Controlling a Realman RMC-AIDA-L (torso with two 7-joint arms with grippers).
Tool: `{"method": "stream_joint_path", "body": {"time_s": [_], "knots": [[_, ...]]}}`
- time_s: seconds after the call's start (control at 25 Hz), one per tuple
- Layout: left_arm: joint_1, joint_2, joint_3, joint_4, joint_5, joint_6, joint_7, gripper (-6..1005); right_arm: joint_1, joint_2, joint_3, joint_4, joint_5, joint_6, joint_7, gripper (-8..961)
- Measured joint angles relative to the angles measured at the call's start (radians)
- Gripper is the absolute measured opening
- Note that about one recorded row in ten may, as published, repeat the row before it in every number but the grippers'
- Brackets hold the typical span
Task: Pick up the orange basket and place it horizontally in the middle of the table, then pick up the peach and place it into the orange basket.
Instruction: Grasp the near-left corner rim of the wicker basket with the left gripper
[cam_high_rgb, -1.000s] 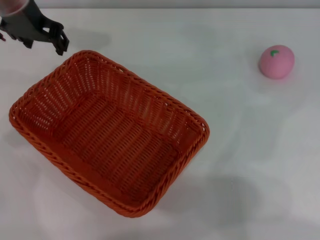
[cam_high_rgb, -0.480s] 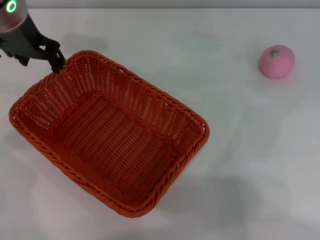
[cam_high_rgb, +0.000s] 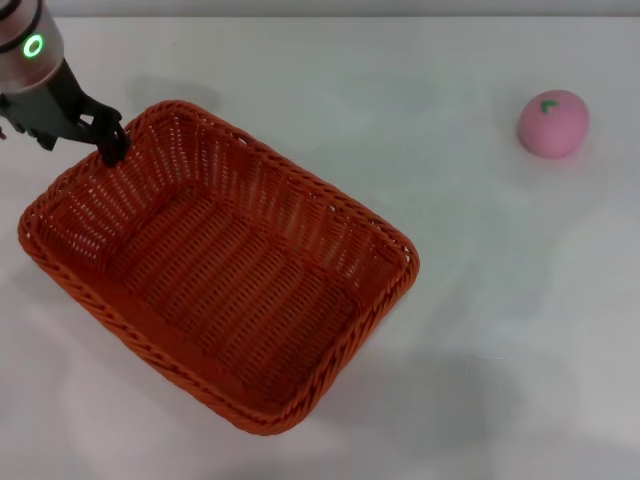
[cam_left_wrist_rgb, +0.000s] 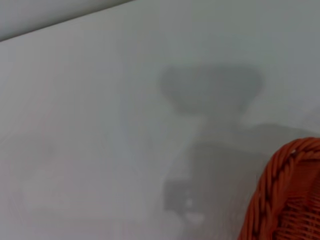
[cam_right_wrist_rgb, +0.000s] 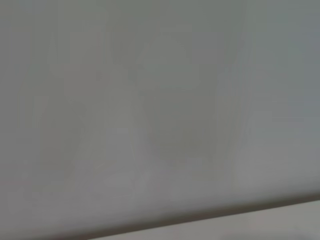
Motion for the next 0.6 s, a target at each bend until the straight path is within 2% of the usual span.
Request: {"method": "stream_joint_path", "body": {"time_s": [0.28,0.6], "knots": [[0.027,-0.004,0.01,-0.001,0.068,-0.025,0.0,708,0.0,0.003,0.0,0.0,0.0,0.0,0.001,501],[0.016,-0.013,0.042,-0.007,0.084,-0.054,-0.001,712,0.004,0.005,-0.003,0.0,0.0,0.002,0.001,501]]}}
